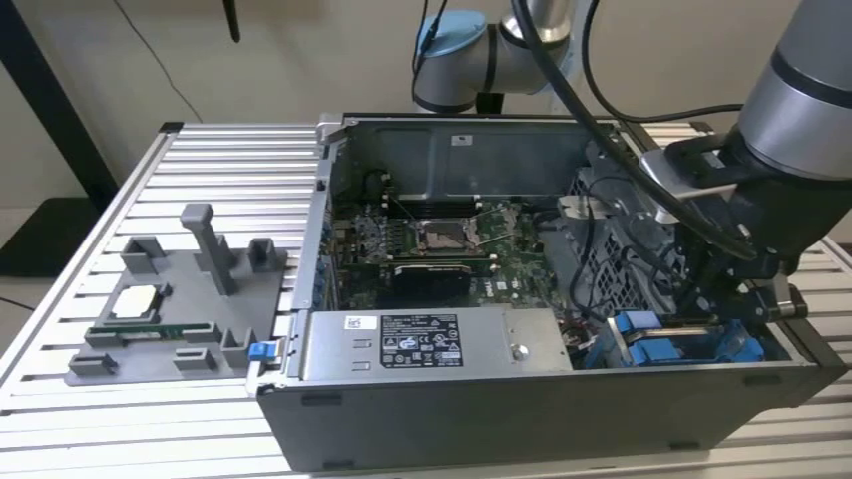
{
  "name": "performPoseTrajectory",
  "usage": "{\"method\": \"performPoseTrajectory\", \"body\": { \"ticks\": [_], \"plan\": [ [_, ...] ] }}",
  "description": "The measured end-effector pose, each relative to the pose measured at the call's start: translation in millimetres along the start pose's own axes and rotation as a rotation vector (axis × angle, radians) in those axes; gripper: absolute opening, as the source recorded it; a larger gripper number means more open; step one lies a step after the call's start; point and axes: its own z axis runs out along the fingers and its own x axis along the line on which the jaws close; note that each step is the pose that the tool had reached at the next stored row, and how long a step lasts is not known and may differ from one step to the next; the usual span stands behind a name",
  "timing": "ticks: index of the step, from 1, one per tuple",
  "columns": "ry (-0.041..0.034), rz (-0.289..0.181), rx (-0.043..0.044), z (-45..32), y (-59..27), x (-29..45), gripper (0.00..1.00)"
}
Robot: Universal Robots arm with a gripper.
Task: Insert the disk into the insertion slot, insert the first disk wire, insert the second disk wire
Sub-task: 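Insert the second disk wire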
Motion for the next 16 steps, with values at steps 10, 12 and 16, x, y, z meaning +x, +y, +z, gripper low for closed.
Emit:
{"method": "performPoseTrajectory", "body": {
  "ticks": [10,12,16],
  "plan": [
    [0.0002,0.000,0.0011,4.0,0.5,-1.8,0.00],
    [0.0004,0.000,0.0011,5.5,0.7,-1.6,0.00],
    [-0.0002,0.000,0.0009,6.6,0.9,-1.5,1.00]
  ]
}}
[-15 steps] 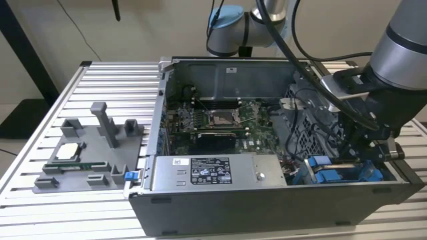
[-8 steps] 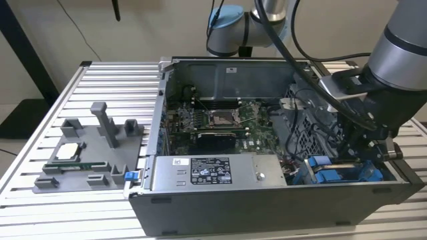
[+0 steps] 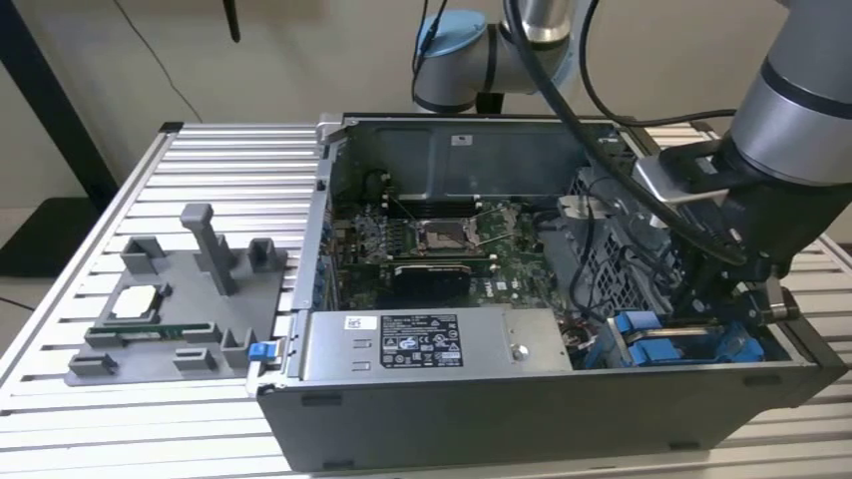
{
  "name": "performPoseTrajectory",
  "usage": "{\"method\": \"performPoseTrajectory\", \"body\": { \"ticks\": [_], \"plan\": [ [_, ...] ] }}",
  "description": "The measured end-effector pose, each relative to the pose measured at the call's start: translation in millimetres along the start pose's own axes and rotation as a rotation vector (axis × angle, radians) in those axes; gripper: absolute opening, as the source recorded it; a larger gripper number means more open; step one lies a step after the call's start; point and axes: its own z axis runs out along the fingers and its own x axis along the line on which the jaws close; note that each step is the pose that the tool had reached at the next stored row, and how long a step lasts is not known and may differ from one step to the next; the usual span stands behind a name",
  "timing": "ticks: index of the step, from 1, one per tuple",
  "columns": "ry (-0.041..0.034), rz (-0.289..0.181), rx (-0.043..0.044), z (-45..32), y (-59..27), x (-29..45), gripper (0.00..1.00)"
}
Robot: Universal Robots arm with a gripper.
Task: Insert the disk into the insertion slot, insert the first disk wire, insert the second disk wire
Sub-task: 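Insert the second disk wire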
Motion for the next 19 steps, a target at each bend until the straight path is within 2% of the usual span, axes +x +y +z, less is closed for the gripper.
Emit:
{"method": "performPoseTrajectory", "body": {
  "ticks": [2,5,9,14,17,19],
  "plan": [
    [-0.0013,0.000,0.0002,-3.3,-0.5,-0.3,1.00],
    [-0.0001,0.000,0.0002,-14.0,-2.0,-1.2,1.00],
    [-0.0002,0.000,0.0001,-23.9,-3.4,-2.1,1.00],
    [0.0005,0.000,-0.0018,-24.4,-4.1,-2.2,1.00],
    [0.0008,0.004,-0.0452,-24.2,-7.5,-2.2,1.00],
    [0.0011,0.006,-0.0709,-24.6,-9.9,-2.2,1.00]
  ]
}}
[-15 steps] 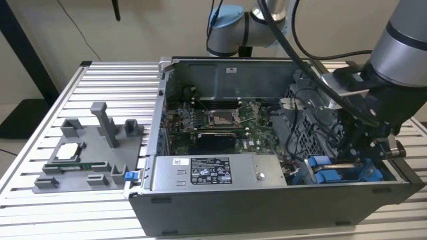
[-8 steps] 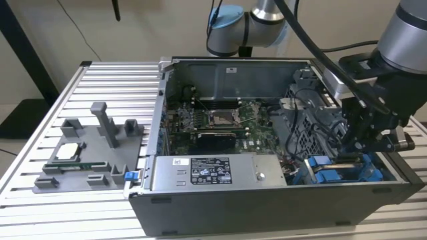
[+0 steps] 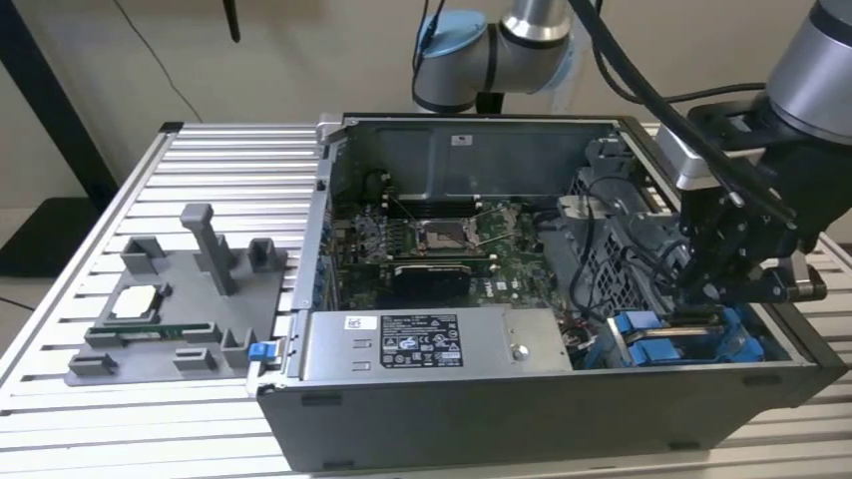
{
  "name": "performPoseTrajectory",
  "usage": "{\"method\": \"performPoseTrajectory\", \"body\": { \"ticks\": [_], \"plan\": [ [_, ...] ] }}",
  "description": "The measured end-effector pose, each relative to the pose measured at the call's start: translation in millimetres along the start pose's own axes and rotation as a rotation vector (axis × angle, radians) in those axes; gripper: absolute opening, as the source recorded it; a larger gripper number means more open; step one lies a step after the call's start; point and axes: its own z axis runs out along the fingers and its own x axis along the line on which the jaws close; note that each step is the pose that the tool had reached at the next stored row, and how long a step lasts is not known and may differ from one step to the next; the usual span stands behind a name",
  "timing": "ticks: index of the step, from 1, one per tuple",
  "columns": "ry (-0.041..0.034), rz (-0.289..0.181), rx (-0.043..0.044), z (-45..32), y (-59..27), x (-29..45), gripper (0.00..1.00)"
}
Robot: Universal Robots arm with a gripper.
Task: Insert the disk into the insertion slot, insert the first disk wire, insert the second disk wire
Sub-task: 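Insert the second disk wire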
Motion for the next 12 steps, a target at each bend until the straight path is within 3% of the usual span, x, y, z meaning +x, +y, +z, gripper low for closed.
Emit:
{"method": "performPoseTrajectory", "body": {
  "ticks": [1,3,5,12],
  "plan": [
    [0.0004,0.001,-0.0094,-1.0,-1.1,-0.1,1.00],
    [0.0001,0.001,-0.0166,-6.7,-2.1,-0.6,1.00],
    [0.0001,0.002,-0.0177,-12.0,-2.5,-1.1,1.00],
    [-0.0002,0.002,-0.0178,-13.5,-2.7,-1.2,1.00]
  ]
}}
